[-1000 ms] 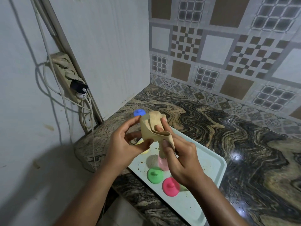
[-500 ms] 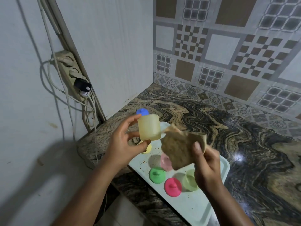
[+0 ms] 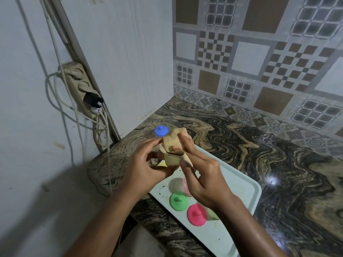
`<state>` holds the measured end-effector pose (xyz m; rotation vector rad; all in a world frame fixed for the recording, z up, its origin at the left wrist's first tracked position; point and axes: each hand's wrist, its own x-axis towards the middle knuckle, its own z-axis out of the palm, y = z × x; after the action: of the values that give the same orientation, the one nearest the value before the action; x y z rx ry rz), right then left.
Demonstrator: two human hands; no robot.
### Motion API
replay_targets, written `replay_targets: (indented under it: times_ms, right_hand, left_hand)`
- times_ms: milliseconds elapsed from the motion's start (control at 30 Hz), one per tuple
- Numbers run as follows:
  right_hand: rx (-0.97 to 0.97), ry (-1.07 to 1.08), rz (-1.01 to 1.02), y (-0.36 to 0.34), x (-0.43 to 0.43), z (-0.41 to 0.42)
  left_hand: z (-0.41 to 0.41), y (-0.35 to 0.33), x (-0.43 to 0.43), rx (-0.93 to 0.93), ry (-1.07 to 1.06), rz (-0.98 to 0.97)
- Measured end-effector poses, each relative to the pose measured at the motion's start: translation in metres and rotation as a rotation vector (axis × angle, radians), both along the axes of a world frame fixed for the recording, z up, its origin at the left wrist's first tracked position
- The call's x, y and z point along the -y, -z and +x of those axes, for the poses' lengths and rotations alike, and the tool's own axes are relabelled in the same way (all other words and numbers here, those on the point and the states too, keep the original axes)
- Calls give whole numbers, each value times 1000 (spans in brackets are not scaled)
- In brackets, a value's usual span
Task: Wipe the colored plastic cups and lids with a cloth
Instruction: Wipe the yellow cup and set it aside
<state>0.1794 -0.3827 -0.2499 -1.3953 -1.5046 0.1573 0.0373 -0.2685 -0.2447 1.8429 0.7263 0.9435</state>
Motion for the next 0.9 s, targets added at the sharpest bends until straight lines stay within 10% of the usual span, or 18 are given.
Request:
replay_targets:
  times_ms: [300, 533, 900]
  right_hand:
    - [-88, 42, -110, 19, 31, 8]
    - [-779, 36, -186, 18, 22, 8]
    - [-602, 108, -359, 17, 7, 26]
  left_hand:
    - [-9, -1, -16, 0, -46, 77]
    - [-6, 0, -16, -138, 5, 141]
    - [7, 1, -37, -259, 108, 141]
